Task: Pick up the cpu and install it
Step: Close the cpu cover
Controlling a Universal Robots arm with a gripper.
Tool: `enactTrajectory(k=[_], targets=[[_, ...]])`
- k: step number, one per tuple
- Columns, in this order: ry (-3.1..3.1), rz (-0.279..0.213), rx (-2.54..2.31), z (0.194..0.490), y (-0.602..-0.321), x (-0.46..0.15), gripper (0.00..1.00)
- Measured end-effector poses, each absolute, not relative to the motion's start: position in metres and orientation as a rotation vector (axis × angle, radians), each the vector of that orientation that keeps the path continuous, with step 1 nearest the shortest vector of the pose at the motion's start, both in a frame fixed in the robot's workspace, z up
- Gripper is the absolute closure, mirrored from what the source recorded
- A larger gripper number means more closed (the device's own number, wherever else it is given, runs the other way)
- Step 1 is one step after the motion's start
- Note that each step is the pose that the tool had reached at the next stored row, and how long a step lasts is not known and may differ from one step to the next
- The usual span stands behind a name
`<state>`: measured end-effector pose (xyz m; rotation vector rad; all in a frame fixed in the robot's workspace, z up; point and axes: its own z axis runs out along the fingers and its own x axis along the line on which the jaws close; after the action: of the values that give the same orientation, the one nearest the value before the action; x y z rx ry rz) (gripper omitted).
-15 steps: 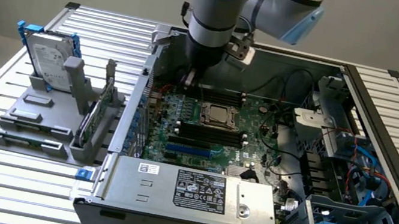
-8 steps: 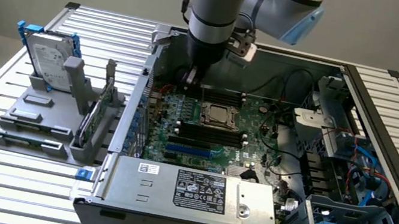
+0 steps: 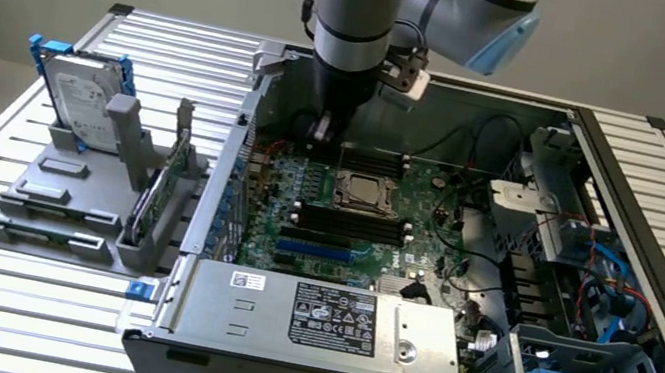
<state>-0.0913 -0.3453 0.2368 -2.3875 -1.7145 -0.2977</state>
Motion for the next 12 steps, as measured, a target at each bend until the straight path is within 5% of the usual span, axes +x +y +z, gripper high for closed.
enactTrajectory(k=[12], targets=[[-1.644,-0.346,-2.46,0.2311,-0.3451,-0.0898,0.89]])
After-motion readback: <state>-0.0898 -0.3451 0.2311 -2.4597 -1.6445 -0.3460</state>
